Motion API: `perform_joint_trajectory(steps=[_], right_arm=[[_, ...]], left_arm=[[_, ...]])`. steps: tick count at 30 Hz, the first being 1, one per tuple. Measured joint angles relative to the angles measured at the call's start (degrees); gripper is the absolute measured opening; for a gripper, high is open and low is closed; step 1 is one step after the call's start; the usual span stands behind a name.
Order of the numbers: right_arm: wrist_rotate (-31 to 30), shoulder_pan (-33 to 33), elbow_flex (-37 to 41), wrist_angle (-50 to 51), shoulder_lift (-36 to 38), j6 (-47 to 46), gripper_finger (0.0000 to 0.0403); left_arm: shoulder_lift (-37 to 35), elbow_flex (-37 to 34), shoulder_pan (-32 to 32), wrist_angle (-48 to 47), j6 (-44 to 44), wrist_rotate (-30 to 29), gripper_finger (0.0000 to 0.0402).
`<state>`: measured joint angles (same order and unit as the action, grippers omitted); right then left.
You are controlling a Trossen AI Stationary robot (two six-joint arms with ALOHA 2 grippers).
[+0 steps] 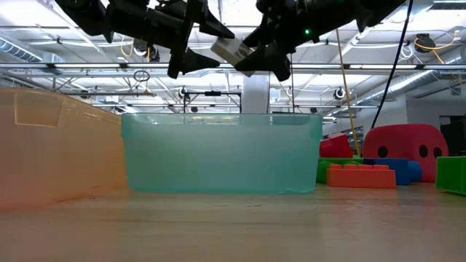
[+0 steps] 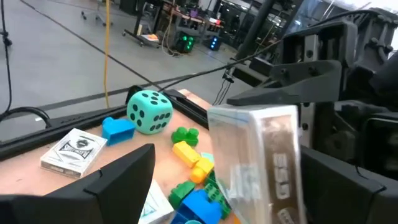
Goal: Pick & Place Toys
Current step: Put the brown deck of cards into the yellow bin
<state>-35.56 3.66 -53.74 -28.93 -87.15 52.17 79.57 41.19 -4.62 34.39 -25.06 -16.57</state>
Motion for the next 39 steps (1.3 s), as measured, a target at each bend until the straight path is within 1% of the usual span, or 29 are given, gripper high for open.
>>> perform_joint_trajectory(steps=[3,6,9,13,14,17,19,21,24,26,28,30,32,35,37,39], right_arm=[[1.24,-0.15,0.00,-0.08,0.04,-0.47,0.0258],[1.13,-0.33,0.00,-0.02,0.04,-0.45,0.0258],[1.18,-0.33,0.00,0.04,0.02,-0.42,0.0258],[2.11,-0.39,0.00,0.55,0.04,-1.42,0.0265],[1.70,-0.37,0.00,0.72,0.02,-2.17,0.0270],[0.76,0.36,-0.07,1.42,0.32,-6.12,0.0291],[-1.30,1.21,-0.08,4.56,1.93,-9.44,0.0304],[-1.82,2.08,-0.11,7.80,3.56,-12.47,0.0311],[-1.86,3.07,0.04,14.66,6.62,-17.22,0.0312],[-1.92,3.45,0.00,18.30,8.91,-19.83,0.0309],[-1.89,3.61,0.32,21.41,10.96,-22.68,0.0305],[-1.87,3.59,1.70,21.72,12.61,-24.33,0.0300],[-1.89,3.58,3.69,21.47,14.36,-24.50,0.0296],[-1.89,3.58,6.18,17.52,16.02,-23.40,0.0291],[-1.89,3.58,7.48,14.15,16.54,-22.00,0.0289],[-1.85,3.58,8.05,10.49,16.46,-20.23,0.0288]], left_arm=[[0.00,0.00,-0.35,0.00,-0.61,0.08,0.0331],[0.00,0.00,-1.22,-0.02,-2.20,2.11,0.0276],[0.00,0.00,-1.97,-0.04,-3.30,5.01,0.0199],[0.00,0.00,-2.88,-0.33,-2.76,6.85,0.0081],[-0.04,0.00,-3.12,-0.37,-2.23,7.28,0.0064],[-2.01,0.00,-4.08,-2.65,0.07,8.49,0.0065],[-4.72,-0.10,-5.38,-5.91,1.51,6.42,0.0065],[-9.07,-0.03,-6.79,-11.24,1.52,3.46,0.0065],[-15.59,0.04,-7.69,-20.90,1.90,2.07,0.0065],[-19.33,-1.23,-7.77,-27.33,1.87,1.04,0.0065],[-21.95,-3.03,-7.91,-29.47,0.75,-1.10,0.0065],[-24.83,-6.55,-8.09,-30.40,-1.13,-2.37,0.0065],[-27.41,-10.56,-9.28,-31.35,-3.39,-1.90,0.0065],[-29.86,-15.56,-13.06,-34.08,-8.44,-1.46,0.0065],[-30.20,-18.32,-16.52,-34.79,-11.70,0.47,0.0065],[-29.57,-20.21,-19.97,-34.17,-13.39,3.91,0.0065]])
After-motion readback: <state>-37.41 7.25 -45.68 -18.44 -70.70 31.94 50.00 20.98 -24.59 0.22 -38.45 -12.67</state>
